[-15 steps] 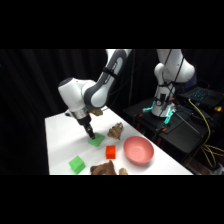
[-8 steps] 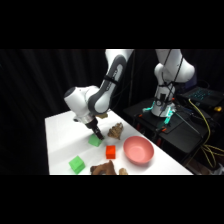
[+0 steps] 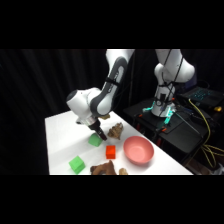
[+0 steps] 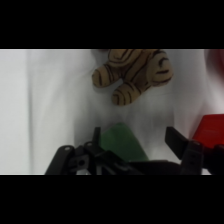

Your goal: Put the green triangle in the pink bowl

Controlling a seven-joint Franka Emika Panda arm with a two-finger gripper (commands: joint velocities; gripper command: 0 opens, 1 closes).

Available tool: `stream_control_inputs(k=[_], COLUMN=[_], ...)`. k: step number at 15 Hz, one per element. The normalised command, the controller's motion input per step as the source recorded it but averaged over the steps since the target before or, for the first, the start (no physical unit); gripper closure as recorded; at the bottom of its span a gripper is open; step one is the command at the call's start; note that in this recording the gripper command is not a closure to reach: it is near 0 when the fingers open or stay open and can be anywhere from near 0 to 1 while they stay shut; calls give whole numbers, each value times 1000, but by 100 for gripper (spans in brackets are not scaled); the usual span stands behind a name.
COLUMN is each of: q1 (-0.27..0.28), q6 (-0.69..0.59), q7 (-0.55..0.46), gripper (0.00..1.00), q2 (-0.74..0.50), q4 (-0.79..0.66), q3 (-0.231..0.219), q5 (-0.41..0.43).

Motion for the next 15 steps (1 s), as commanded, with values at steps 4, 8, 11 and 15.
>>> stream_control_inputs(k=[4,8,11,15], q1=[-67,-100,-126,-106], q6=[-82,-132,-170,-111], q7=[-241,-259,-251,-210], gripper=[36,35,76,11], q2=[-25,115,168,87], q4=[41,195,309,238], q3=[45,48,39,30], q5=[21,25,40,47])
